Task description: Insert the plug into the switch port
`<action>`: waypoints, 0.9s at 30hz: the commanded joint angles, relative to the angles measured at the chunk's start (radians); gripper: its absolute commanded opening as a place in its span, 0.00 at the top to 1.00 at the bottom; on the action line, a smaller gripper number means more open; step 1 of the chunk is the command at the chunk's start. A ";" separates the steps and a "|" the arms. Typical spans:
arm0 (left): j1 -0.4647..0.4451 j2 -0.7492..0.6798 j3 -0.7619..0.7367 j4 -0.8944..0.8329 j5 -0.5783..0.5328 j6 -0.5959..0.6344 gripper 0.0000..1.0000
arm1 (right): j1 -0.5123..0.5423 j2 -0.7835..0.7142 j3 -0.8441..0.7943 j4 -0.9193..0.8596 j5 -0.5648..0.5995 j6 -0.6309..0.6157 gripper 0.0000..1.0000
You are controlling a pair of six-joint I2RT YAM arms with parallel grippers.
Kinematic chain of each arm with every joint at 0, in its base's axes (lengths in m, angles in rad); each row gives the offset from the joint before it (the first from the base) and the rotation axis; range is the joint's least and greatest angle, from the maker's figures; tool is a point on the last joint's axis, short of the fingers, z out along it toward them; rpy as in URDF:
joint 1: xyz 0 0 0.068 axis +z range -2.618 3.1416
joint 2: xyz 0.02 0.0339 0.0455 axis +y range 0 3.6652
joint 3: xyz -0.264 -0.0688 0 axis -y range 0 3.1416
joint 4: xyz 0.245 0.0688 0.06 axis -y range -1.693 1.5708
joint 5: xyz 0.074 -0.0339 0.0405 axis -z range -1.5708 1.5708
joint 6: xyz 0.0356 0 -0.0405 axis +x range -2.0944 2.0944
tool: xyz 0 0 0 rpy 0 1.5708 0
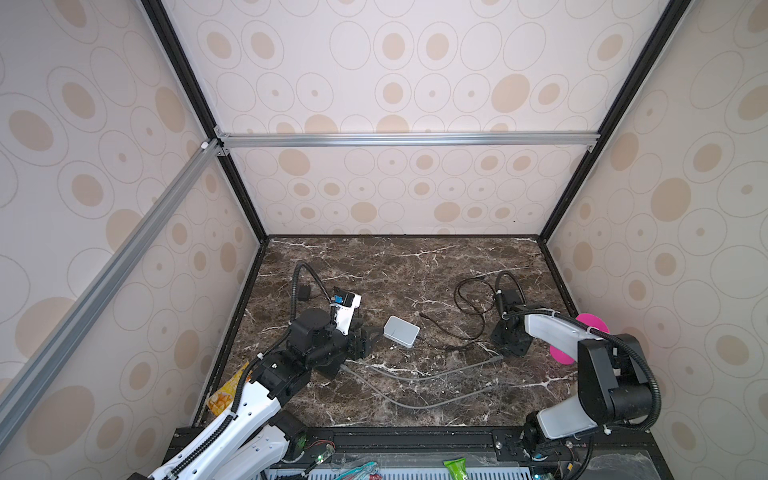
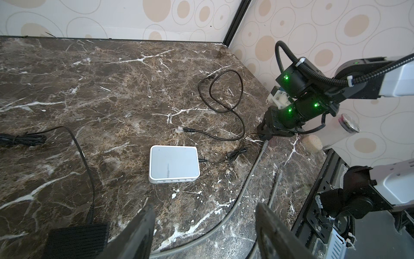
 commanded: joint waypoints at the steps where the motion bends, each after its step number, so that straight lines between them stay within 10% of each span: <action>1: 0.003 -0.016 0.000 0.010 -0.003 0.021 0.30 | 0.005 -0.069 0.013 -0.033 0.050 0.028 0.60; 14: 0.003 -0.001 -0.010 0.027 0.006 0.008 0.30 | 0.351 -0.155 0.256 -0.046 0.186 -0.013 0.66; 27: 0.004 -0.021 -0.010 0.023 -0.009 0.008 0.28 | 0.430 0.486 0.855 0.186 -0.088 -0.183 0.66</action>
